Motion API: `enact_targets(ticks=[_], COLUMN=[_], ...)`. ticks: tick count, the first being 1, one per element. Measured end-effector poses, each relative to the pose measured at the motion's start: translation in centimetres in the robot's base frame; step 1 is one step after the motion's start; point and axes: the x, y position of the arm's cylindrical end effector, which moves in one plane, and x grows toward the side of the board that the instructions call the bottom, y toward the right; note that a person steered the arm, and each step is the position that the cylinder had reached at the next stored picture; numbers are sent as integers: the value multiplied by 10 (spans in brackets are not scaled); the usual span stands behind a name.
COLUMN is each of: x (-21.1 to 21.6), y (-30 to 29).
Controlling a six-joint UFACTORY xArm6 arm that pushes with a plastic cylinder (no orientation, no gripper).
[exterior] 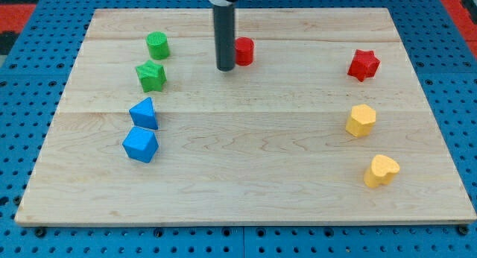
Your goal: Slide the red circle above the red star
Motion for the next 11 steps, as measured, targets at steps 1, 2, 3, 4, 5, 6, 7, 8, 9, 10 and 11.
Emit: enact_targets(ticks=[1,2,3,4,5,6,7,8,9,10,11], x=[-20,-24,-25,-46,-55,-49,-49,-49,-54,-56,-20], y=[45,106,87,56,112,182,191,198,207,207,206])
